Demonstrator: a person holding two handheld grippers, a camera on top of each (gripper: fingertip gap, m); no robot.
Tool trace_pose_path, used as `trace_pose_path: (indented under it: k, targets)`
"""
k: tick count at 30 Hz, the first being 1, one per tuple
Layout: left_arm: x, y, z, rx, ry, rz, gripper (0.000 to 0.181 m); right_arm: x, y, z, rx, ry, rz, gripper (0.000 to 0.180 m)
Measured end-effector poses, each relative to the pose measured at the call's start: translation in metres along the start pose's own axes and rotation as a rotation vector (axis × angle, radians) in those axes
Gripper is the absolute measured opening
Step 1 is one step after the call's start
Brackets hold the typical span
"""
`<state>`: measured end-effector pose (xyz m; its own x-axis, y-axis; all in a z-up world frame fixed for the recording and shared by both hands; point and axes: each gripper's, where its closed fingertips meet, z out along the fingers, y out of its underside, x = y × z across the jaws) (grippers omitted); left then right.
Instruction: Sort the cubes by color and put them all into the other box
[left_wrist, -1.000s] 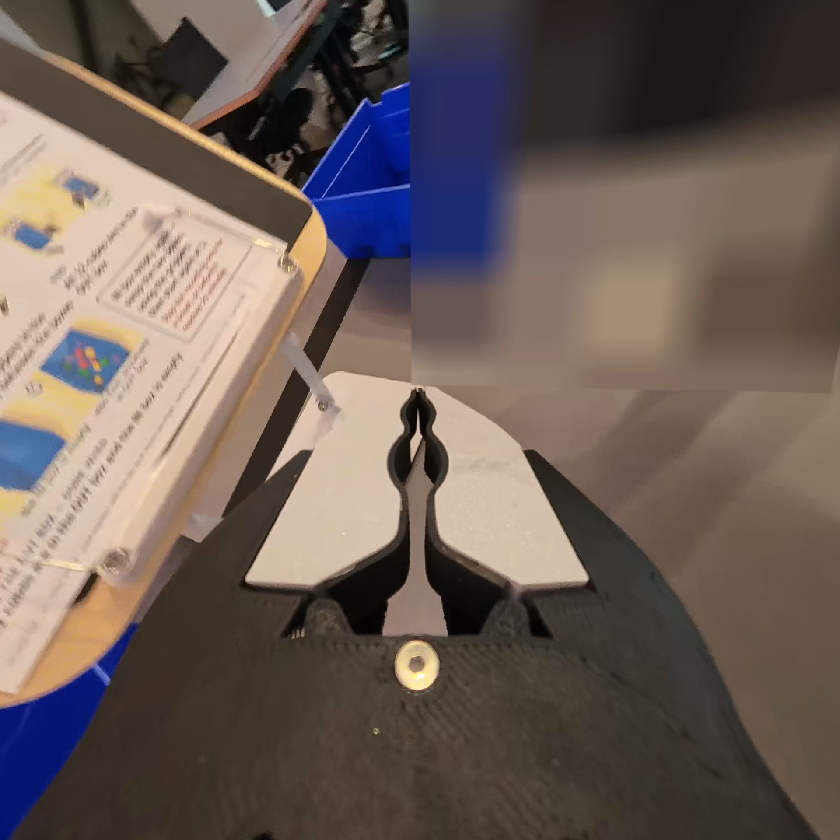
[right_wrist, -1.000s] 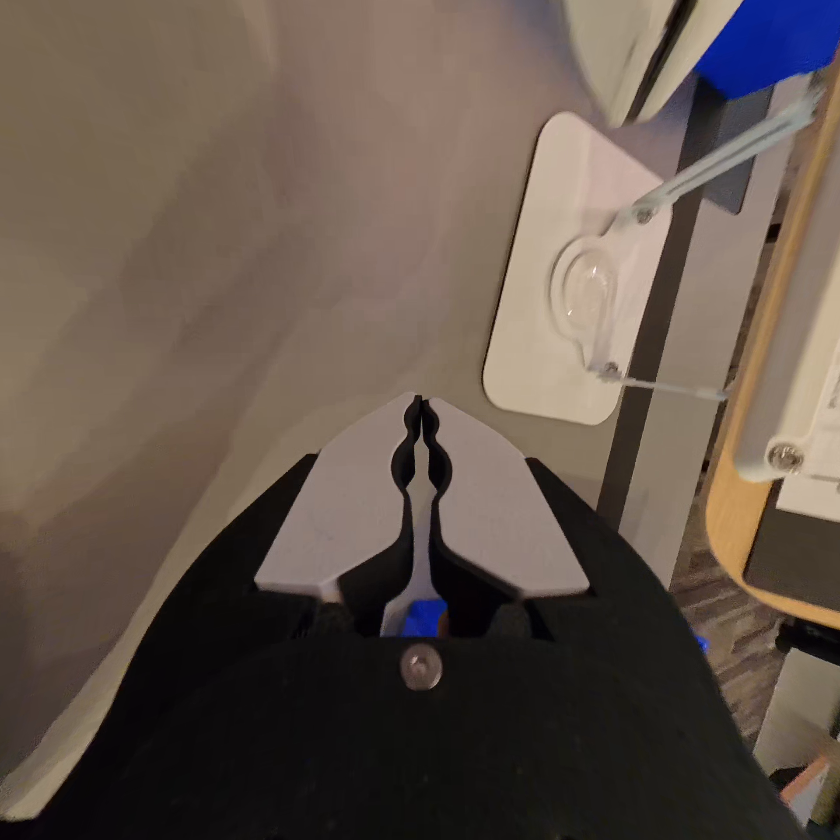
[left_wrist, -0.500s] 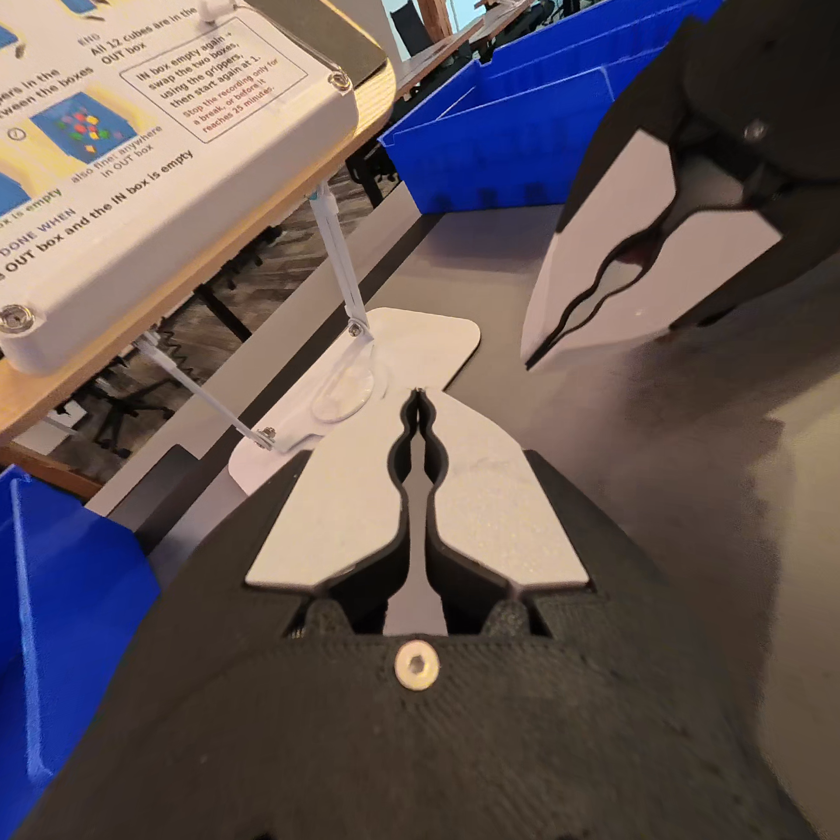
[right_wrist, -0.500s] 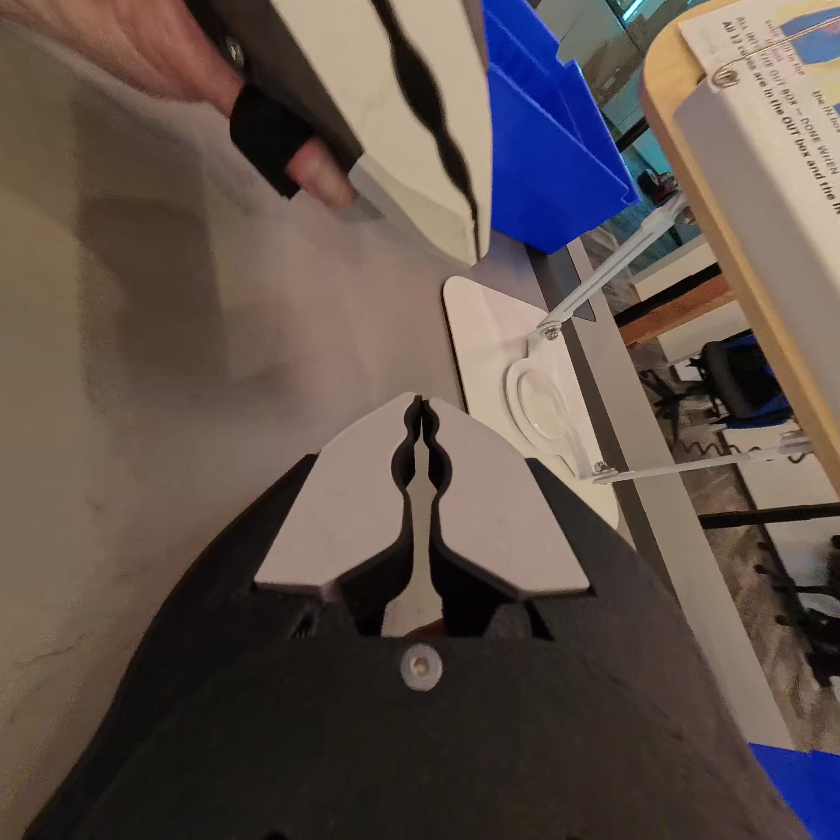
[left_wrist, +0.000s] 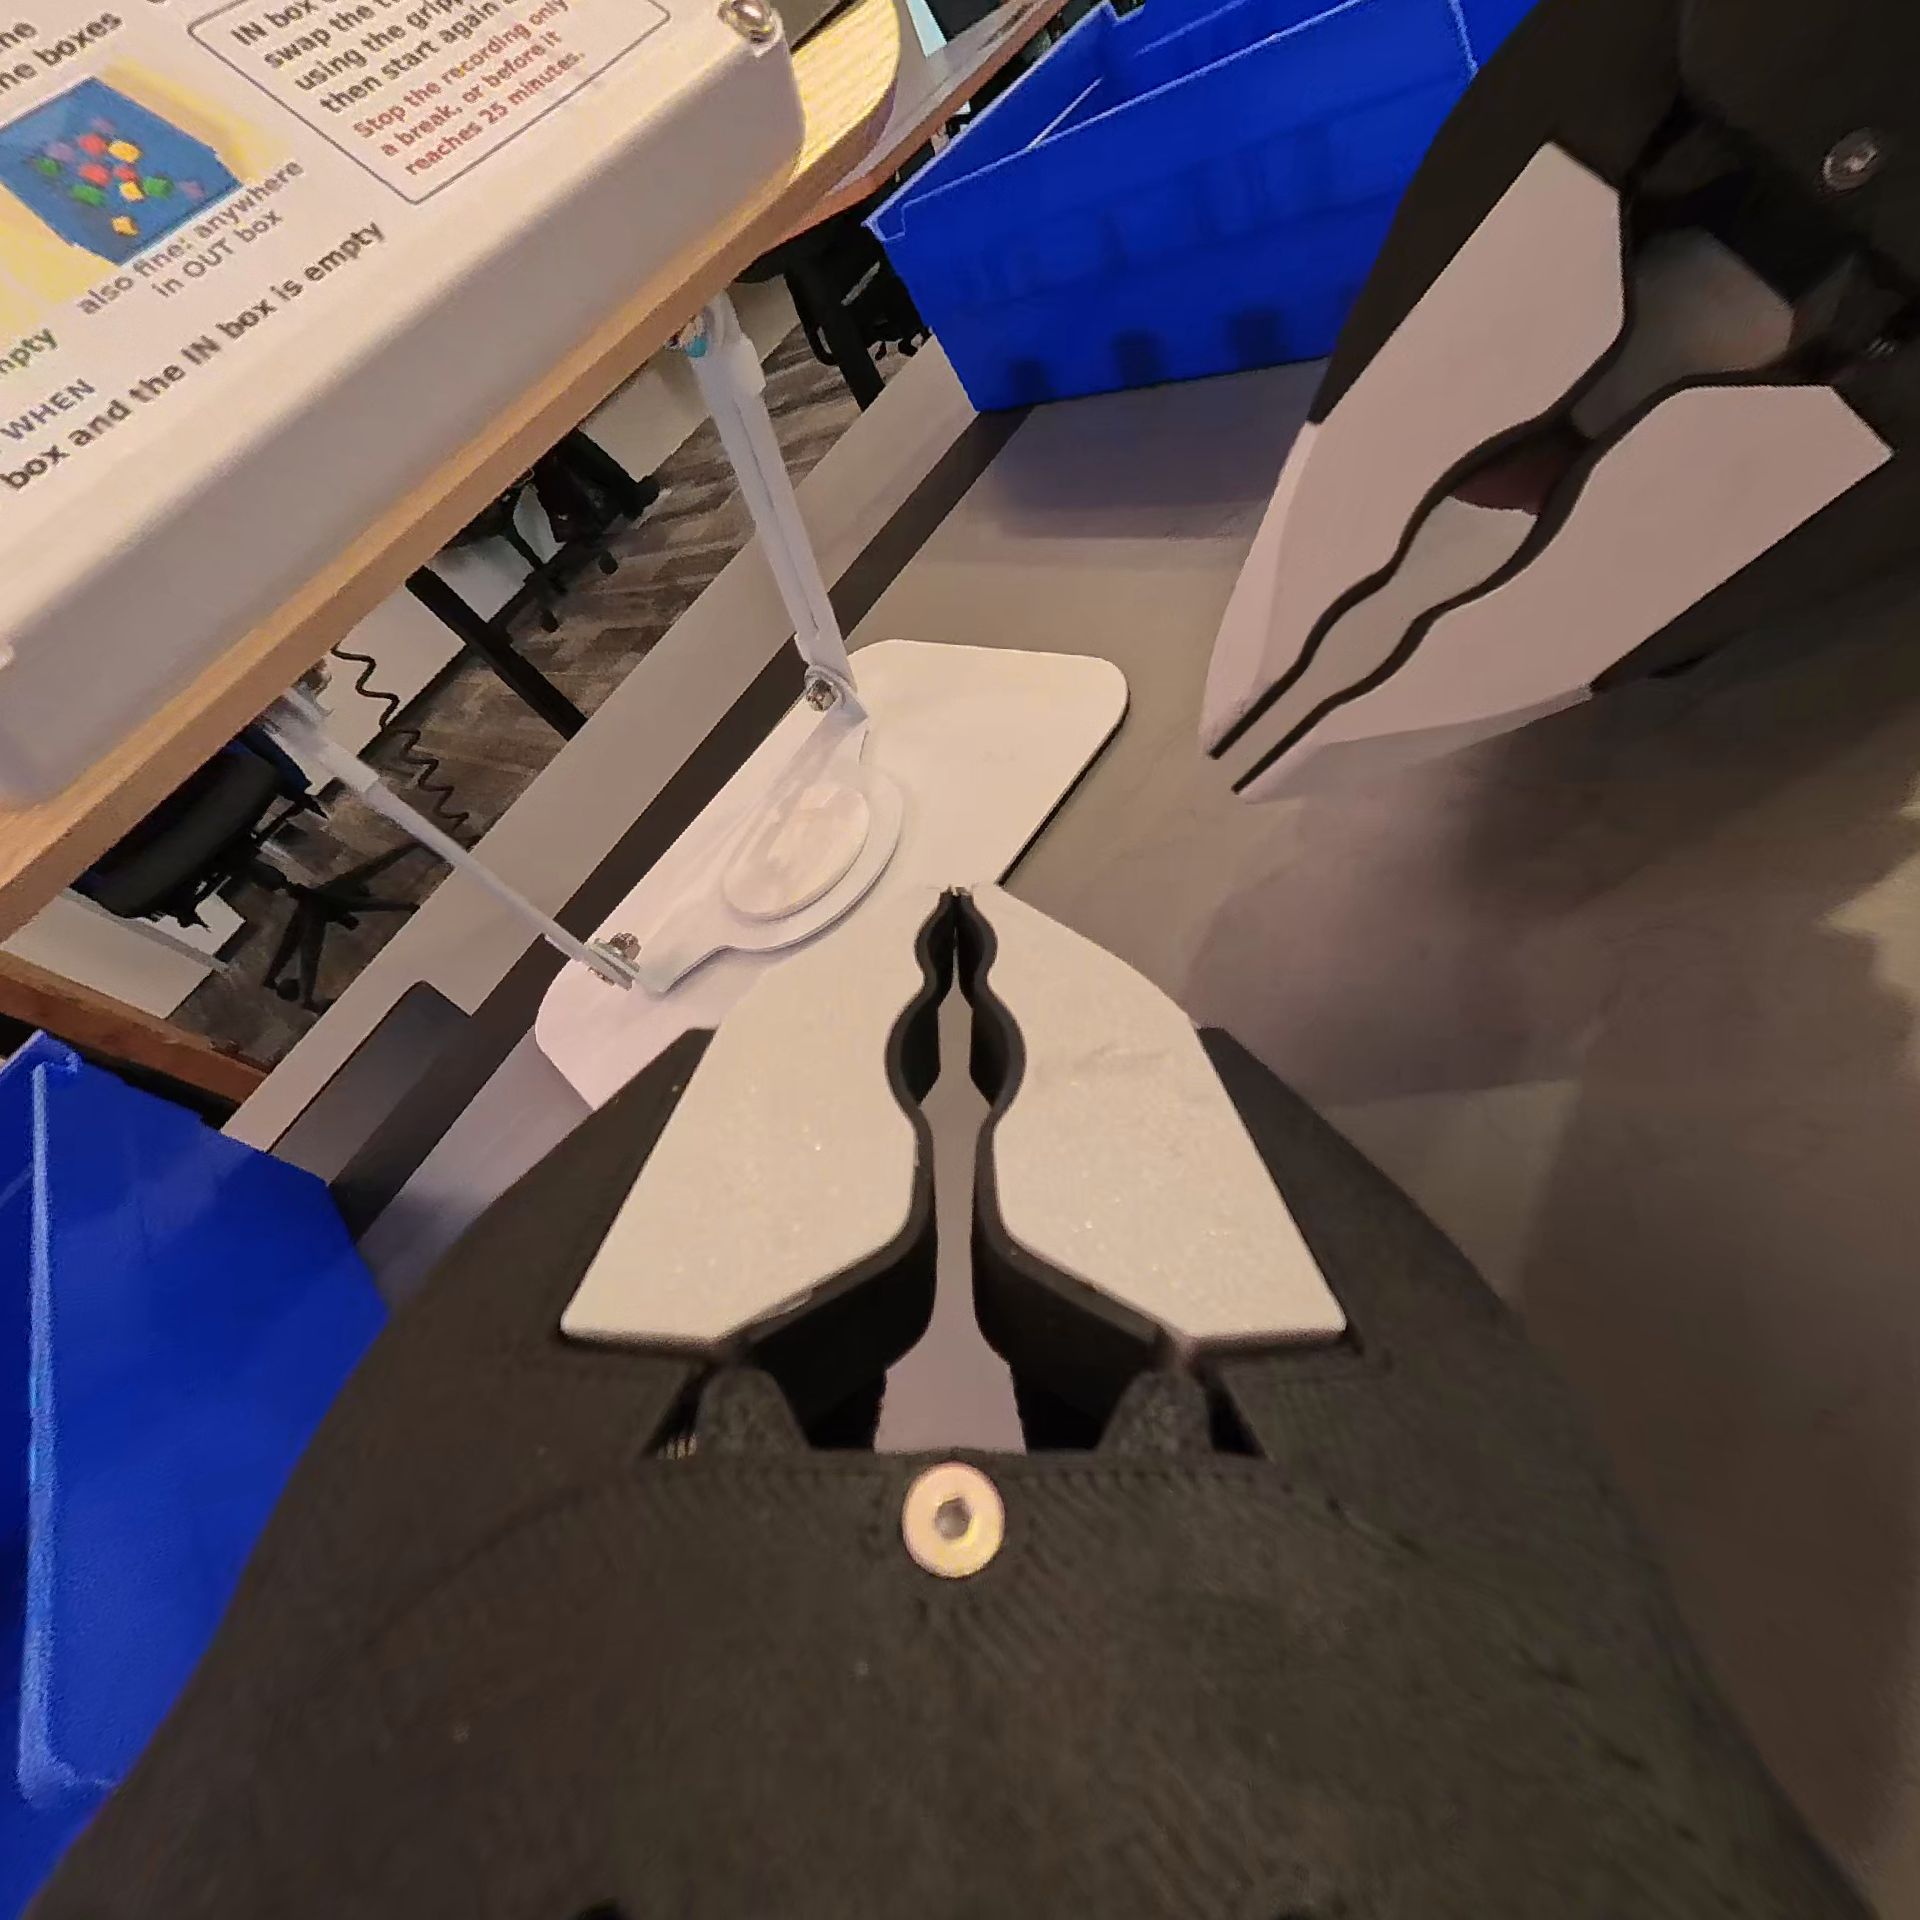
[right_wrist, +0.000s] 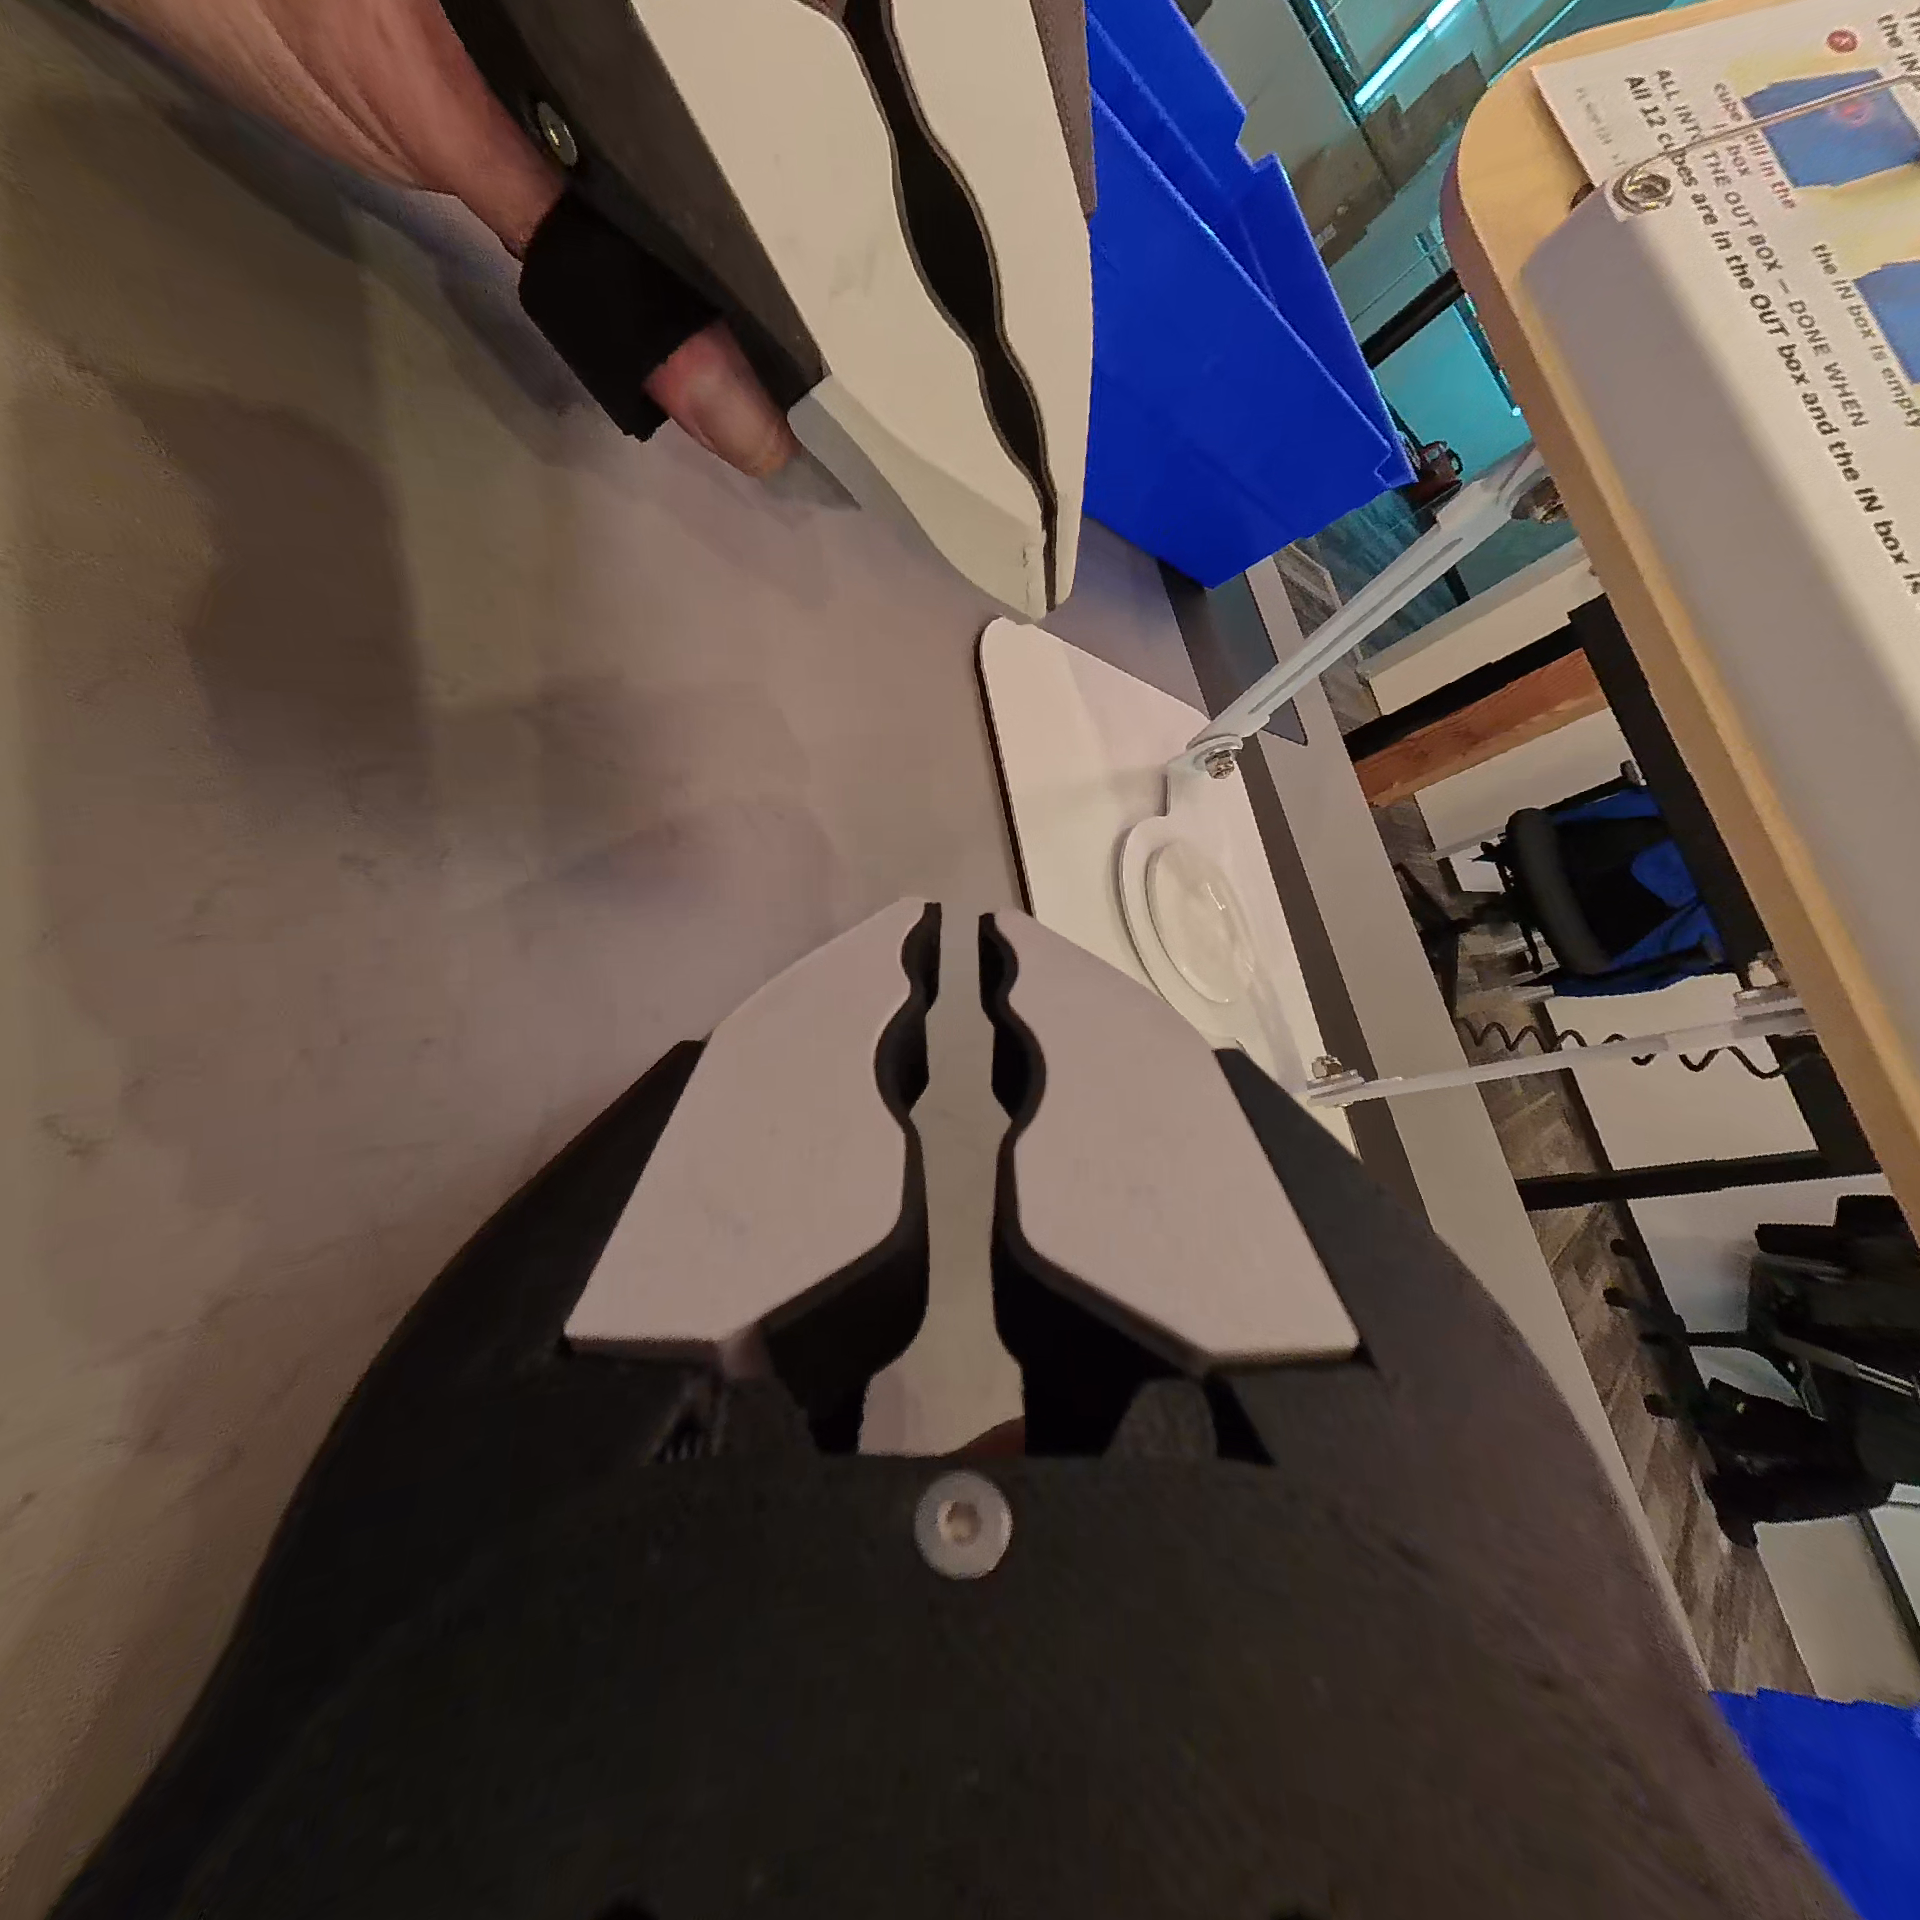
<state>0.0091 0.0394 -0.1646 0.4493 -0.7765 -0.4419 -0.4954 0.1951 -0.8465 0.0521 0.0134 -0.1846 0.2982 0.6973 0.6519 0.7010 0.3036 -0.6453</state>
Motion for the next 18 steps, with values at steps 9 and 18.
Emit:
trace_pose_path:
  k: [9,18]
  targets:
    - [-0.002,0.003,0.0,0.0,0.005,-0.005,0.009,0.005,0.009,0.004,-0.015,0.012,0.033,0.028]
    - [-0.002,0.007,0.002,-0.015,0.008,-0.007,0.024,0.003,0.013,0.007,-0.019,-0.007,0.042,0.032]
